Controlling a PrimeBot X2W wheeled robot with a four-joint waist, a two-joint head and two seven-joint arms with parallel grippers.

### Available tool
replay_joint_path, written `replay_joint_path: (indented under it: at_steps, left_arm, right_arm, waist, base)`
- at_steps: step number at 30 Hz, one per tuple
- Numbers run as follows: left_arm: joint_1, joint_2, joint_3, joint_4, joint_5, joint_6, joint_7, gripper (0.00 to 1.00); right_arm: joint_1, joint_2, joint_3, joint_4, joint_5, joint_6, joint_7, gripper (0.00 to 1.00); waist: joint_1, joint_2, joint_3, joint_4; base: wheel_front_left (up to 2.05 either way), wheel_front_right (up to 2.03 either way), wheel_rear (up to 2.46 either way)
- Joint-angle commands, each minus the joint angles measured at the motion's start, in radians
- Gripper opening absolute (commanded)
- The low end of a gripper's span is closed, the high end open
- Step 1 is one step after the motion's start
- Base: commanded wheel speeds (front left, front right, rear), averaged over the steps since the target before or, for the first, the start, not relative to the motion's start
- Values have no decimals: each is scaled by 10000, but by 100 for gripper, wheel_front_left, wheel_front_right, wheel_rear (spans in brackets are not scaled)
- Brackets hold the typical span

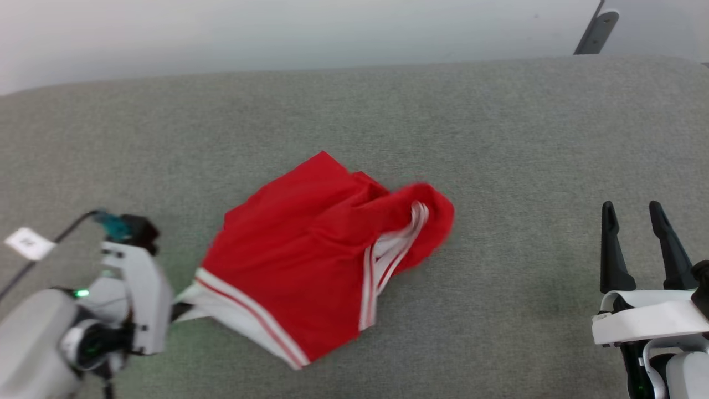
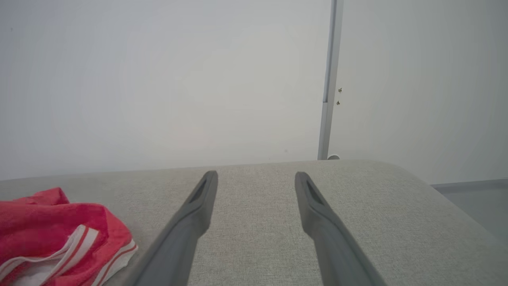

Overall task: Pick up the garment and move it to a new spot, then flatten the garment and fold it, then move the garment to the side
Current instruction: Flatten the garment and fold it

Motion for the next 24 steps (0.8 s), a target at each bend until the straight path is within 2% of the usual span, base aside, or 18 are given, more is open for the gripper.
replay_joint_path:
  at_steps: [1,7,11,15,21,22,24]
  left_arm:
    - [148,118,48,-57,21,97,-10,0]
    - [421,1357,259,-232,425,704,118,0]
    - [471,1954,300,-40,727,1077,139,0]
    - [538,2159,285,337,895,1252,61,0]
    - [628,1663,396,1051,628,1119,-429,0]
    - [617,1586,435,1153,595,1117,-548,16]
    - [610,1415,507,1308,504,1074,-762,38]
  right_arm:
    - [132,-44,-40,-39,-11,-14,-11,100]
    - [112,-77,-45,-13,-48,-14,-11,100]
    - [38,-118,33,17,-13,-14,-11,100]
    - [-51,-147,134,32,38,-14,-11,100]
    - [29,-125,239,58,15,-14,-11,100]
    - [27,-144,260,70,20,-14,-11,100]
    - [34,-184,334,113,32,-14,-11,100]
  waist:
    - [0,-1,-30,76]
    - [0,-1,-62,238]
    - [0,-1,-53,260]
    - [0,-1,-11,205]
    - [0,-1,41,132]
    - [0,-1,42,136]
    - [0,-1,14,166]
  base:
    - [0,0,0]
    - [0,0,0]
    - [0,0,0]
    - [0,0,0]
    - [0,0,0]
    - [0,0,0]
    - [0,0,0]
